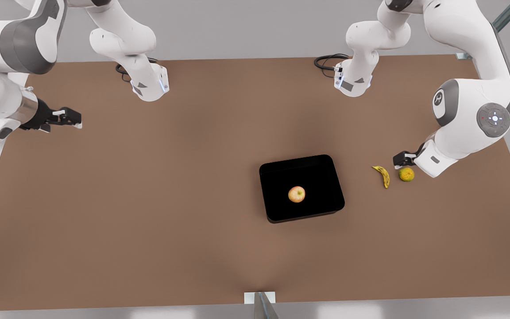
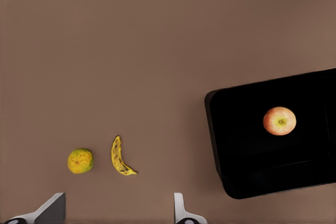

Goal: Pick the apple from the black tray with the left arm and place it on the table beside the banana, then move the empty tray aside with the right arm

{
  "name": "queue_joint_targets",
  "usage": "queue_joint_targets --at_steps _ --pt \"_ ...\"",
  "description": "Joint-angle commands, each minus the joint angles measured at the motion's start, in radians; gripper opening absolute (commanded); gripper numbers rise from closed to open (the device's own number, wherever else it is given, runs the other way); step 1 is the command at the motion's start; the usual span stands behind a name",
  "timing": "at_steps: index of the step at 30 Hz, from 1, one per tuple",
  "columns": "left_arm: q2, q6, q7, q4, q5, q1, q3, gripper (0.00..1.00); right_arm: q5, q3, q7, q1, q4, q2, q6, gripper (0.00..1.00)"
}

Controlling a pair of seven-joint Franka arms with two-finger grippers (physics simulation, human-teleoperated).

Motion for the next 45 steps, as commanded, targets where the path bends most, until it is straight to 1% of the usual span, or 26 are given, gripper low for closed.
queue_joint_targets --at_steps 1,2,3,4,5,6,7,8,10,14,15,18,19,20,21,23,24,26,32,34,36,38,42,45 --pt "0.000 0.000 -0.047 -0.002 -0.014 0.005 0.000 1.00 0.002 0.000 -0.010 -0.032 0.001 0.000 -0.015 1.00" --pt "0.000 0.000 -0.047 0.000 -0.018 0.006 0.000 1.00 0.002 0.000 -0.010 -0.032 0.001 0.000 -0.015 1.00" --pt "0.005 0.002 -0.051 0.006 -0.043 0.002 -0.001 1.00 0.005 0.037 -0.010 -0.021 0.001 0.000 -0.015 1.00" --pt "0.028 0.005 -0.067 0.030 -0.050 -0.024 -0.014 1.00 0.003 0.101 -0.005 -0.023 0.001 0.000 -0.017 1.00" --pt "0.061 0.028 -0.162 0.039 -0.027 -0.141 -0.014 1.00 0.006 0.114 -0.007 -0.023 0.001 0.000 -0.017 1.00" --pt "0.072 0.051 -0.192 0.041 0.005 -0.225 -0.014 1.00 0.006 0.118 -0.005 -0.023 0.001 0.000 -0.017 1.00" --pt "0.095 0.054 -0.413 0.041 -0.033 -0.270 -0.014 1.00 0.006 0.132 -0.005 -0.023 0.001 0.000 -0.017 1.00" --pt "0.114 0.076 -0.456 0.043 -0.063 -0.299 -0.014 1.00 0.006 0.132 -0.007 -0.023 0.001 0.000 -0.017 1.00" --pt "0.150 0.079 -0.458 0.044 -0.034 -0.368 -0.014 1.00 0.008 0.132 -0.005 -0.023 0.001 0.000 -0.017 1.00" --pt "0.281 0.165 -0.455 0.043 -0.029 -0.362 -0.010 1.00 0.008 0.132 -0.005 -0.023 0.001 0.003 -0.017 1.00" --pt "0.305 0.218 -0.456 0.033 -0.032 -0.357 -0.009 1.00 0.008 0.132 -0.005 -0.023 0.001 0.005 -0.017 1.00" --pt "0.353 0.269 -0.479 0.039 -0.043 -0.362 -0.007 1.00 0.008 0.137 -0.004 -0.021 0.001 0.005 -0.017 1.00" --pt "0.380 0.355 -0.585 0.047 -0.044 -0.376 -0.012 1.00 0.006 0.161 -0.004 -0.021 0.001 0.005 -0.015 1.00" --pt "0.417 0.396 -0.656 0.087 -0.035 -0.390 -0.010 1.00 0.006 0.164 -0.002 -0.021 0.001 0.006 -0.015 1.00" --pt "0.451 0.396 -0.682 0.144 -0.037 -0.385 -0.006 1.00 0.006 0.166 -0.004 -0.021 0.001 0.006 -0.015 1.00" --pt "0.479 0.416 -0.694 0.145 -0.038 -0.383 -0.006 1.00 0.006 0.173 -0.004 -0.021 0.001 0.006 -0.015 1.00" --pt "0.502 0.470 -0.736 0.145 -0.035 -0.388 -0.009 1.00 0.006 0.183 -0.002 -0.020 0.001 0.006 -0.014 1.00" --pt "0.512 0.487 -0.726 0.145 -0.017 -0.383 -0.004 1.00 0.008 0.233 0.091 -0.021 0.001 0.008 -0.008 1.00" --pt "0.537 0.487 -0.765 0.142 0.020 -0.410 -0.007 1.00 0.008 0.233 0.097 -0.023 0.001 0.009 -0.006 1.00" --pt "0.535 0.491 -0.762 0.104 0.086 -0.428 -0.009 1.00 0.006 0.233 0.097 -0.023 0.001 0.009 -0.006 1.00" --pt "0.537 0.548 -0.798 0.085 0.083 -0.448 -0.009 1.00 0.006 0.233 0.097 -0.023 0.001 0.011 -0.006 1.00" --pt "0.532 0.648 -0.786 -0.005 0.107 -0.442 -0.009 1.00 0.006 0.233 0.097 -0.023 0.001 0.011 -0.008 1.00" --pt "0.520 0.645 -0.780 -0.040 0.132 -0.442 -0.007 1.00 0.006 0.233 0.097 -0.023 0.001 0.011 -0.008 1.00" --pt "0.520 0.701 -0.846 -0.033 0.115 -0.443 -0.009 1.00 0.005 0.233 0.097 -0.023 0.001 0.011 -0.008 1.00"
